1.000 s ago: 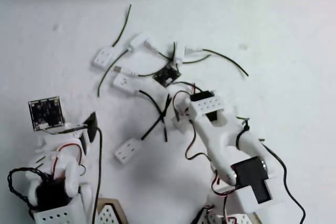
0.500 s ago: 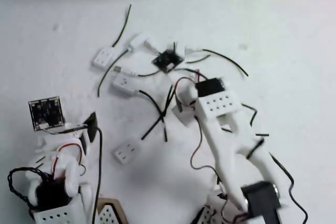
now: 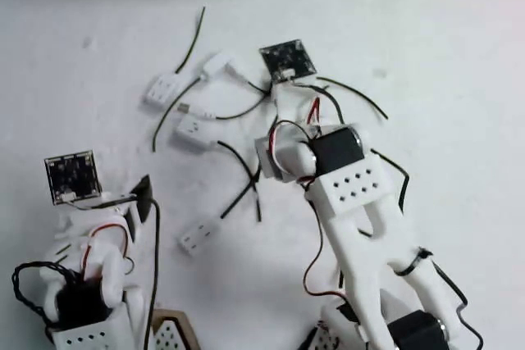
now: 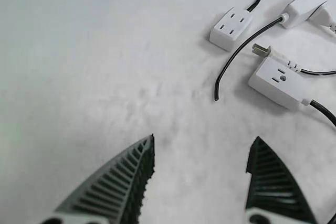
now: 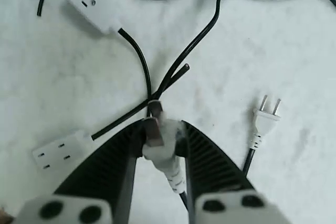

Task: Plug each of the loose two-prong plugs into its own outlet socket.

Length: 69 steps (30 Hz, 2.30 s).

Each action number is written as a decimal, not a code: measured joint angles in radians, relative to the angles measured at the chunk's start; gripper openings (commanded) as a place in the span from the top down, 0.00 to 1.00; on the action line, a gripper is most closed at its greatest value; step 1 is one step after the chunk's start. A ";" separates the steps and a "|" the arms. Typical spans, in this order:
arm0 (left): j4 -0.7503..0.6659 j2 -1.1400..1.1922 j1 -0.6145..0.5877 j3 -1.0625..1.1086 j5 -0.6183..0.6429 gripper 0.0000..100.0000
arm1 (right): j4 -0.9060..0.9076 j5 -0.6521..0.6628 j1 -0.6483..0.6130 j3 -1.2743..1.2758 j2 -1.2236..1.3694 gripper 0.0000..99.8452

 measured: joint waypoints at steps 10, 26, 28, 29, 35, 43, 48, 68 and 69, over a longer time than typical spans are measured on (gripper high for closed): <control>0.000 0.000 0.000 0.000 0.000 0.72 | -0.021 -0.407 0.000 0.000 -0.008 0.98; 0.000 0.000 0.000 0.000 0.000 0.72 | -0.032 -0.873 0.275 0.063 -0.008 0.78; 0.000 0.000 0.000 0.000 0.000 0.72 | -0.032 -0.878 0.275 0.071 -0.008 0.70; 0.000 0.000 0.000 0.000 0.000 0.72 | -0.032 -0.878 0.275 0.071 -0.008 0.68; 0.000 0.000 0.000 0.000 0.000 0.72 | -0.032 -0.878 0.275 0.071 -0.015 0.71; 0.000 0.000 0.000 0.000 0.000 0.72 | -0.032 -0.784 0.284 0.071 -0.015 0.86; 0.000 0.000 0.000 0.000 0.000 0.72 | -0.032 -0.466 0.284 0.071 -0.015 0.88; 0.000 0.000 0.000 0.000 0.000 0.72 | -0.032 1.209 0.239 0.103 0.135 0.80; 0.000 0.000 0.000 0.000 0.000 0.72 | -0.032 1.249 0.236 0.103 0.173 0.77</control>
